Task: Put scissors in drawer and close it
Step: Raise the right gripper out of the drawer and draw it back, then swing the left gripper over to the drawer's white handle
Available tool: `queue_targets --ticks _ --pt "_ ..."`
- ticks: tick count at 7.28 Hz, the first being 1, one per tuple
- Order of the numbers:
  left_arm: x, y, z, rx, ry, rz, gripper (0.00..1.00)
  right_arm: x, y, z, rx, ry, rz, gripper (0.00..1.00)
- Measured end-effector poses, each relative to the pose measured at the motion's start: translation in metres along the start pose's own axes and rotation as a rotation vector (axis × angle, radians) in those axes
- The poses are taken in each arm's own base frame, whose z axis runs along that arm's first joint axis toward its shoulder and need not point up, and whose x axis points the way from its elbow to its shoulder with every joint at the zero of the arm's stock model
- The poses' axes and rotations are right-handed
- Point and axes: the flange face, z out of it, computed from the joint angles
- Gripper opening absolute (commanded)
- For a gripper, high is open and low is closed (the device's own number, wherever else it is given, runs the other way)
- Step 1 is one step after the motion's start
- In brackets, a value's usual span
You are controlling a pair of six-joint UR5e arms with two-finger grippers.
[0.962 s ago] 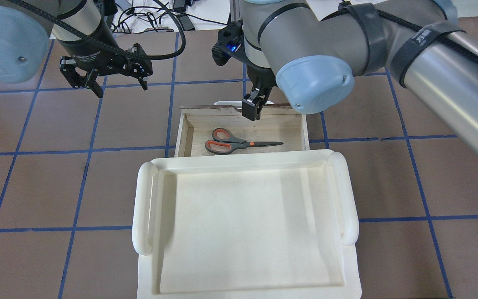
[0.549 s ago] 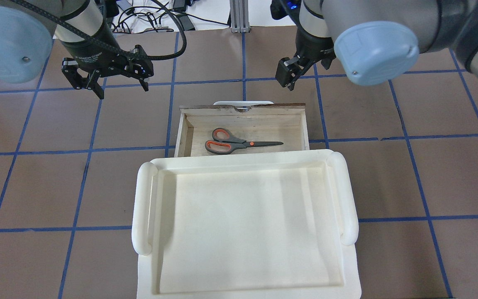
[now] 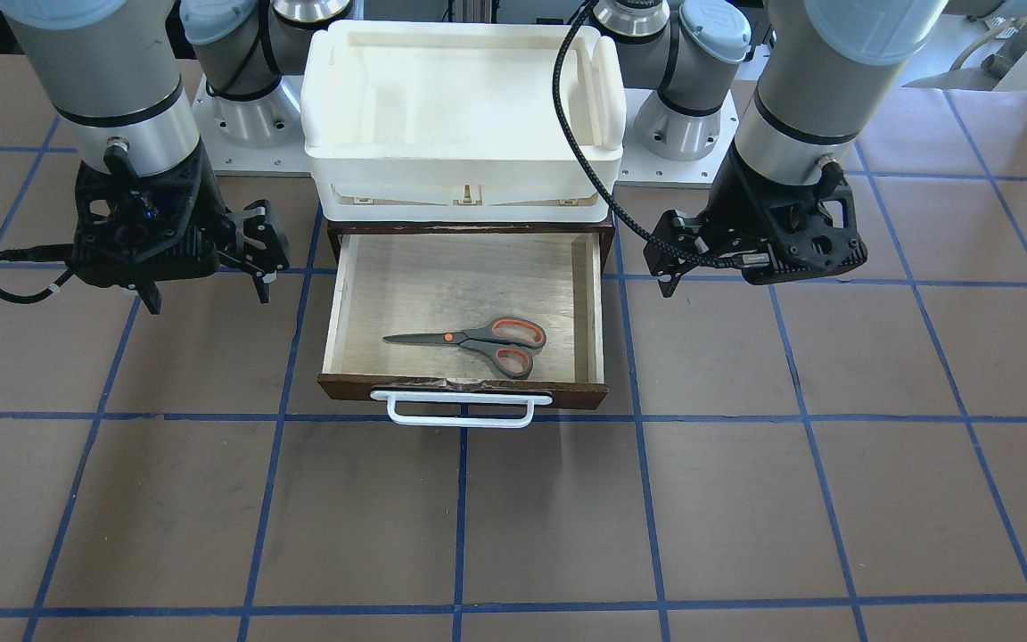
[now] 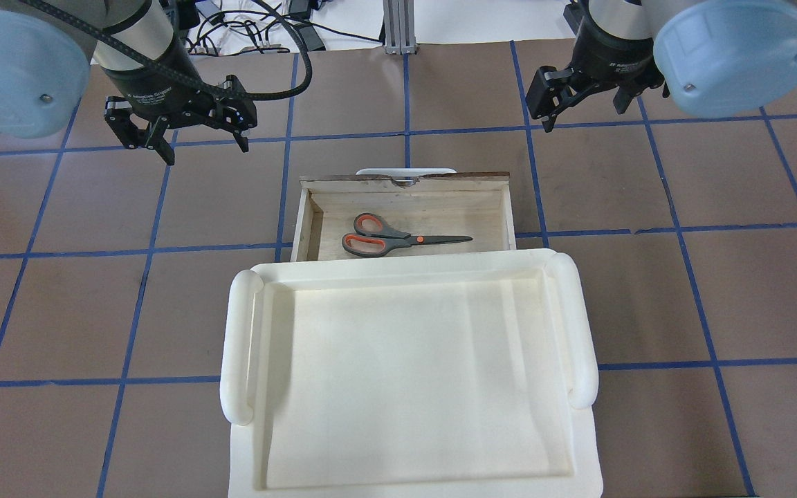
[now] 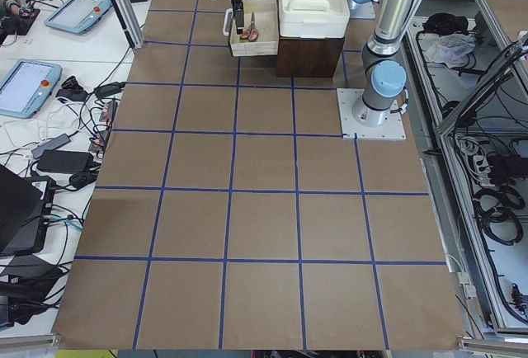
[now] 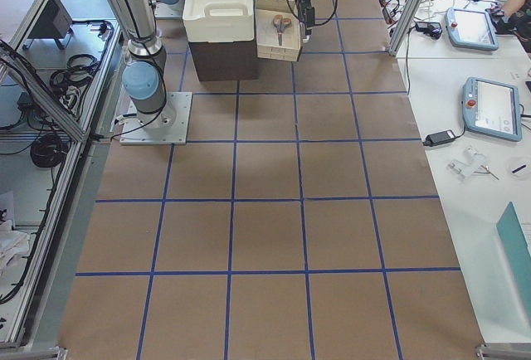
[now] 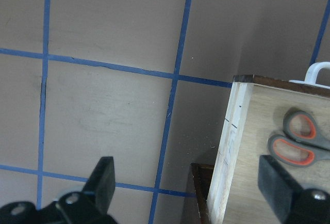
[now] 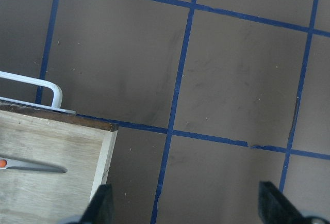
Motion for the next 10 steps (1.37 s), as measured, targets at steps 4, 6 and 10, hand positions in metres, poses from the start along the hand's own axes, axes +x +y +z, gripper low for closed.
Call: queue_targets --ticks 4,6,10 --pt "0.000 0.000 0.001 -0.001 0.000 -0.007 1.00 0.004 0.004 0.007 -0.026 -0.026 0.041 1.00" --pt "0.002 -0.001 0.001 0.004 0.003 -0.005 1.00 0.006 0.004 0.007 -0.027 -0.059 0.046 1.00" --pt "0.036 -0.006 0.022 0.064 0.020 0.071 1.00 0.008 0.012 -0.002 -0.038 -0.064 0.059 1.00"
